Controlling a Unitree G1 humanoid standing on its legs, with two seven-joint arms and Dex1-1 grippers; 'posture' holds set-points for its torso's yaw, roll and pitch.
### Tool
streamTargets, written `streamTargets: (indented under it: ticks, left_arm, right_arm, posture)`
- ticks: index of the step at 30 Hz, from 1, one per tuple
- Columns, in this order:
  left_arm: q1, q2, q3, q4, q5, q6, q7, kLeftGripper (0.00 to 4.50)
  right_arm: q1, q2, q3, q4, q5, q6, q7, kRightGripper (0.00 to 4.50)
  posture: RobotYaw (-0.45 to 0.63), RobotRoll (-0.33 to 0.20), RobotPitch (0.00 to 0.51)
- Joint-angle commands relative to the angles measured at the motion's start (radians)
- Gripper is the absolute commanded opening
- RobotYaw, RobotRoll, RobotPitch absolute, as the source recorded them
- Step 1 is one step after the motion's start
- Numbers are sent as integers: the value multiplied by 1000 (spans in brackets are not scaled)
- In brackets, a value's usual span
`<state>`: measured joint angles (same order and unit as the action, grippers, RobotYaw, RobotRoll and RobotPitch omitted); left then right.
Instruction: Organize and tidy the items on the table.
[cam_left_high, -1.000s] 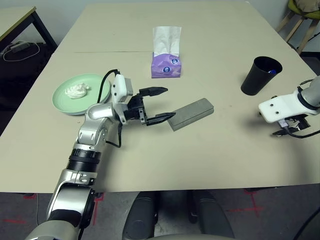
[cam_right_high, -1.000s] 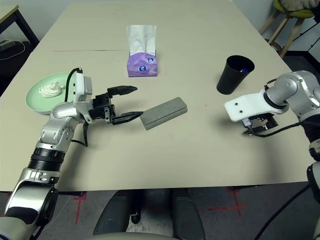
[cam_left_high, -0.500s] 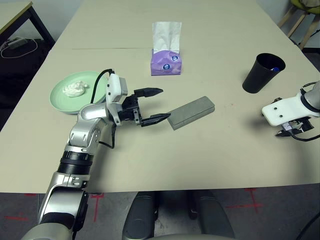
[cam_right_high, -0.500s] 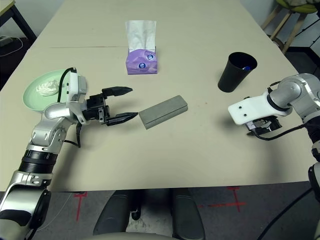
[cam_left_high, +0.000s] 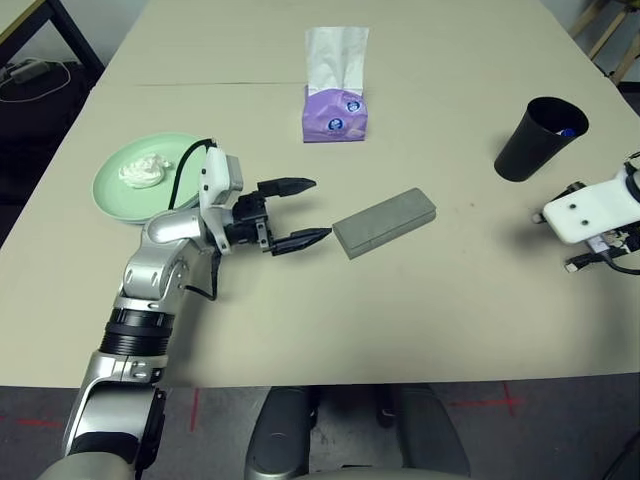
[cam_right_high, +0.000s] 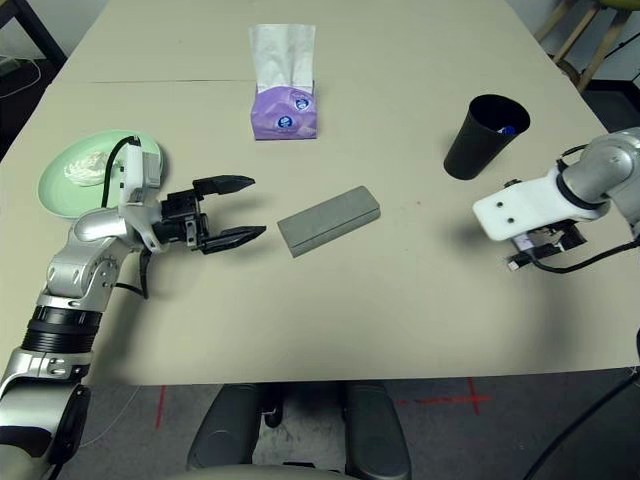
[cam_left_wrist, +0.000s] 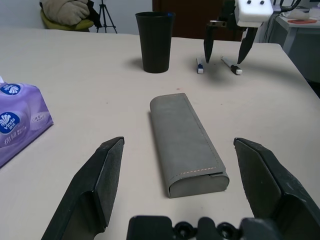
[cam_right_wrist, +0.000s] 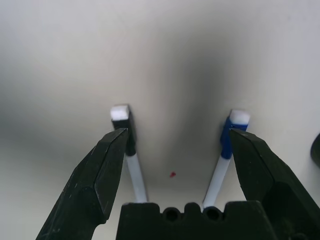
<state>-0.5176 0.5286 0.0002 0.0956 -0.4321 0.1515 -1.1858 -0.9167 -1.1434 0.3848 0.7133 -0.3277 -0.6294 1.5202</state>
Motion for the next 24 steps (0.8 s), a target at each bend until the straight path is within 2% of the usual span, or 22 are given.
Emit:
streamTargets:
  ticks: [1,11,18,24]
  left_arm:
    - [-4,8,3,17,0,-5,-7,4454]
    - [-17,16,10,45,6,-16,-5,4454]
    - [-21,20,14,52,8,-20,-3,4454]
    - [-25,17,14,56,14,-24,-1,4454]
  right_arm:
    - [21,-22,-14,9,14,-49,1,4500]
    - [104,-41,-19,-27,37,-111,-5,4500]
    - [95,-63,-5,-11,-2,-170,-20,4500]
    - [80,-42,4,15,-53,-205,-71,4500]
  posture:
    - [29,0,280]
    - [30,0,282]
    - [26,0,279]
    - [34,0,277]
